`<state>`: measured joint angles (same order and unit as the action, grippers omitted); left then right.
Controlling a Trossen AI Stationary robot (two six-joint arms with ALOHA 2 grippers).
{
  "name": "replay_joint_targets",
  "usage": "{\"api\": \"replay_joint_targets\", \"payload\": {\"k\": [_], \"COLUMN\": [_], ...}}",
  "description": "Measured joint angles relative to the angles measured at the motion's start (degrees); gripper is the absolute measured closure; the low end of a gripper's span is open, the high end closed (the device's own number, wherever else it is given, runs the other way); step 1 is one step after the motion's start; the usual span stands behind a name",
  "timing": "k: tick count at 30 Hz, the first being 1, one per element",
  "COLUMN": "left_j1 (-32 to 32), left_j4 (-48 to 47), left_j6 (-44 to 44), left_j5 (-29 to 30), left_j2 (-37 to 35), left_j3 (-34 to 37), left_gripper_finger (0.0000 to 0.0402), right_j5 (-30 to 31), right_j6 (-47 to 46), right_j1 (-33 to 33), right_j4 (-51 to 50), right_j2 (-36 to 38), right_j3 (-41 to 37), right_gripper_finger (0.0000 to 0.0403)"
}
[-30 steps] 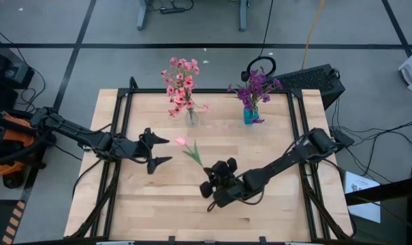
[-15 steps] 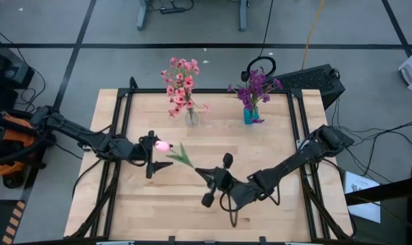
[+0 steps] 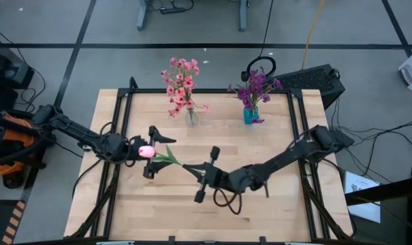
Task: Sort flowers into vase by color
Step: Put the pink flower into the transparent vase
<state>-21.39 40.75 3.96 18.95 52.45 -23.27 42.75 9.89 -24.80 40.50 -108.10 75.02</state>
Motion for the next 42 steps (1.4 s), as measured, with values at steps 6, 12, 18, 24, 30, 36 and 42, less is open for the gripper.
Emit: {"api": "replay_joint_targets", "payload": {"k": [6, 12, 18, 24, 30, 36, 42], "left_j1": [0.0, 0.0, 0.0, 0.0, 0.0, 0.0, 0.0], "left_j4": [0.1, 1.8, 1.8, 1.9, 1.9, 1.9, 1.9], "left_j6": [0.4, 0.4, 0.4, 0.2, -0.5, -0.6, -0.6], "left_j5": [-2.5, -3.9, -3.9, -3.9, -3.9, -3.9, -4.6], "left_j2": [0.0, 0.0, 0.0, 0.0, 0.0, 0.0, 0.0], "left_j3": [0.0, 0.0, 0.0, 0.0, 0.0, 0.0, 0.0], "left_gripper_finger": [0.0056, 0.0095, 0.0135, 0.0179, 0.0229, 0.0288, 0.035], "right_j5": [-4.3, -5.5, -5.6, -5.4, -4.8, -4.7, -4.7], "right_j6": [6.7, 6.5, 7.1, 7.4, 7.4, 7.4, 7.1], "right_j1": [2.7, 4.4, 4.5, 4.6, 4.6, 4.6, 5.1], "right_j4": [15.6, 16.3, 16.3, 16.3, 16.3, 16.3, 16.3], "right_j2": [-5.3, -7.0, -7.0, -7.0, -7.0, -7.0, -7.0], "right_j3": [0.0, 0.0, 0.0, 0.0, 0.0, 0.0, 0.0], "right_gripper_finger": [0.0402, 0.0402, 0.0402, 0.0402, 0.0403, 0.0403, 0.0403]}}
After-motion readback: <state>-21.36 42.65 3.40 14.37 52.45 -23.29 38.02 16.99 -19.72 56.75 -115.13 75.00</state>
